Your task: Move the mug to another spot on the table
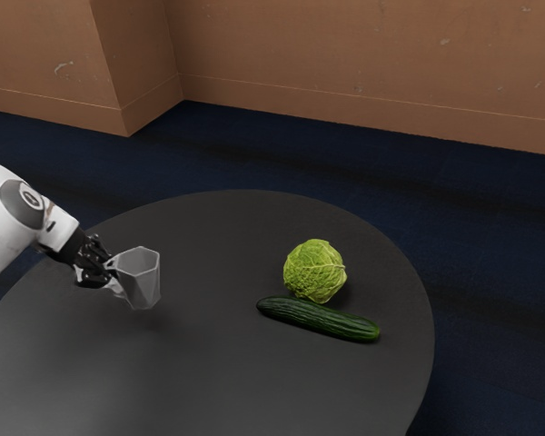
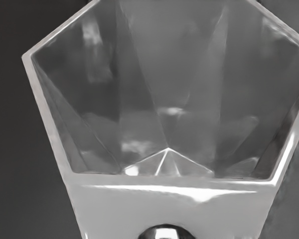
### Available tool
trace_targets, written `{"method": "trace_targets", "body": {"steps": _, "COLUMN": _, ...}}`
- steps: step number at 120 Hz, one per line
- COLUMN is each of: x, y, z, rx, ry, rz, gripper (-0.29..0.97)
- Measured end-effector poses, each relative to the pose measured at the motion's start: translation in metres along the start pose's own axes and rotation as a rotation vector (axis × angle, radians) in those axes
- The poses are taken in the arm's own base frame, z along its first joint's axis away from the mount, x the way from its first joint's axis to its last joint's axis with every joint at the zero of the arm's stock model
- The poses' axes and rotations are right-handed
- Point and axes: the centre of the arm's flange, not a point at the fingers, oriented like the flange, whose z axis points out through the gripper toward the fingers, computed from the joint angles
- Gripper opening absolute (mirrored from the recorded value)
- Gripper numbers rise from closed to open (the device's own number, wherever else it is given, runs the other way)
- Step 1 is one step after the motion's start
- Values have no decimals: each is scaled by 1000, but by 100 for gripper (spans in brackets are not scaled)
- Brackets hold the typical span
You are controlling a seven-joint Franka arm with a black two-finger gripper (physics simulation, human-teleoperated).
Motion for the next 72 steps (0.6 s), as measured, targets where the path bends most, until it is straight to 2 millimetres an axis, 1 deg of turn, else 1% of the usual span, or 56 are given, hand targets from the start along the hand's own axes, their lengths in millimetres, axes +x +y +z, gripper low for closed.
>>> {"method": "trace_targets", "body": {"steps": 12, "x": 10, "y": -10, "z": 13, "rx": -5, "ry": 34, "rz": -21, "gripper": -11}}
{"method": "trace_targets", "body": {"steps": 22, "x": 17, "y": -17, "z": 28, "rx": -13, "ry": 58, "rz": -44, "gripper": -11}}
{"method": "trace_targets", "body": {"steps": 40, "x": 37, "y": -26, "z": 54, "rx": -30, "ry": 94, "rz": -50, "gripper": -11}}
{"method": "trace_targets", "body": {"steps": 72, "x": 32, "y": -27, "z": 82, "rx": -61, "ry": 97, "rz": -72, "gripper": -11}}
